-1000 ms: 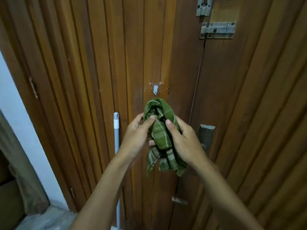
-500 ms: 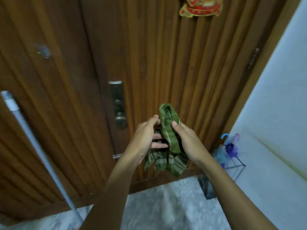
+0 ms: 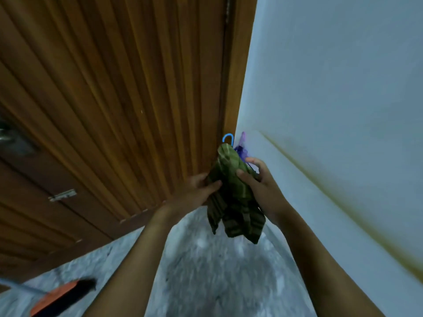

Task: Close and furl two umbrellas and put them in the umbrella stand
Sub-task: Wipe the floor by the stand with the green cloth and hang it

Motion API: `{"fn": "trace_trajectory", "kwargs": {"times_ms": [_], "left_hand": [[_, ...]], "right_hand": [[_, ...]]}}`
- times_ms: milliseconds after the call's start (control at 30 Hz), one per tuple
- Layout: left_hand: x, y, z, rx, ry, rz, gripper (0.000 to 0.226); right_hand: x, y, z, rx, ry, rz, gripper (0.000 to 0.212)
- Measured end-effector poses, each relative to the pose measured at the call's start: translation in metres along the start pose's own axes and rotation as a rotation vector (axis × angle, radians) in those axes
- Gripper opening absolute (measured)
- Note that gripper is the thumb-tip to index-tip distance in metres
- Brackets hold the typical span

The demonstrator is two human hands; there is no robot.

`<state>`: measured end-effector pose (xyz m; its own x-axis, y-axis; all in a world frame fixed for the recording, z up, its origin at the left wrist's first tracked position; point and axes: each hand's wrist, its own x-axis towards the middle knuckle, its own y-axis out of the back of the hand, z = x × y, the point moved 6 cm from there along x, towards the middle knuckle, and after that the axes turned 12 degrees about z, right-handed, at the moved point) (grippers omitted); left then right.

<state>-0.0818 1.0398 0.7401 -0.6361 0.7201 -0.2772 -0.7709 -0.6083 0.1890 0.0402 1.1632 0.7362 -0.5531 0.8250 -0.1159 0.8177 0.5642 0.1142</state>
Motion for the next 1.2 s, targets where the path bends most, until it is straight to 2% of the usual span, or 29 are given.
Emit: {"fn": "trace_trajectory", "kwargs": {"times_ms": [67, 133, 233, 400, 500, 600, 667, 767, 833, 967, 1033, 1133, 1200], "left_hand": [[0.017, -0.026, -0.018, -0.002, 0.023, -0.017, 0.011], [0.041, -0.045, -0.030, 0.068, -0.023, 0.043, 0.011], [0.079, -0.077, -0.061, 0.093, -0.017, 0.033, 0.015], [0.147, -0.135, -0.150, 0.008, 0.258, -0.057, 0.022], [0.193, -0.169, -0.227, -0.081, 0.455, -0.075, 0.018], [0.242, -0.202, -0.313, -0.097, 0.577, -0.053, 0.020], [0.274, -0.224, -0.379, -0.083, 0.612, -0.029, 0.017], [0.318, -0.254, -0.482, -0.148, 0.620, 0.015, 0.013], [0.345, -0.265, -0.548, -0.152, 0.616, 0.065, 0.020], [0.397, -0.258, -0.668, 0.101, 0.508, 0.251, 0.039], [0.417, -0.250, -0.725, 0.233, 0.458, 0.317, 0.057], [0.445, -0.240, -0.792, 0.565, 0.332, 0.308, 0.091], [0.456, -0.233, -0.822, 0.843, 0.287, 0.243, 0.105]], "right_hand": [[0.017, 0.013, 0.019, -0.076, 0.006, 0.017, 0.025], [0.035, 0.019, 0.040, -0.227, 0.053, 0.016, 0.018], [0.060, 0.027, 0.086, -0.323, 0.058, 0.043, 0.027], [0.100, 0.045, 0.185, -0.335, -0.053, 0.065, 0.036], [0.123, 0.054, 0.269, -0.268, -0.174, -0.050, 0.038], [0.152, 0.053, 0.368, -0.333, -0.185, -0.154, 0.056], [0.177, 0.049, 0.442, -0.406, -0.175, -0.169, 0.058], [0.219, 0.044, 0.558, -0.415, -0.157, -0.164, 0.047], [0.244, 0.047, 0.635, -0.400, -0.178, -0.115, 0.044], [0.284, 0.053, 0.764, -0.448, -0.164, 0.018, 0.047], [0.297, 0.054, 0.808, -0.478, -0.140, 0.061, 0.045], [0.327, 0.054, 0.853, -0.557, -0.036, 0.103, 0.037], [0.354, 0.054, 0.873, -0.641, 0.069, 0.118, 0.039]]}}
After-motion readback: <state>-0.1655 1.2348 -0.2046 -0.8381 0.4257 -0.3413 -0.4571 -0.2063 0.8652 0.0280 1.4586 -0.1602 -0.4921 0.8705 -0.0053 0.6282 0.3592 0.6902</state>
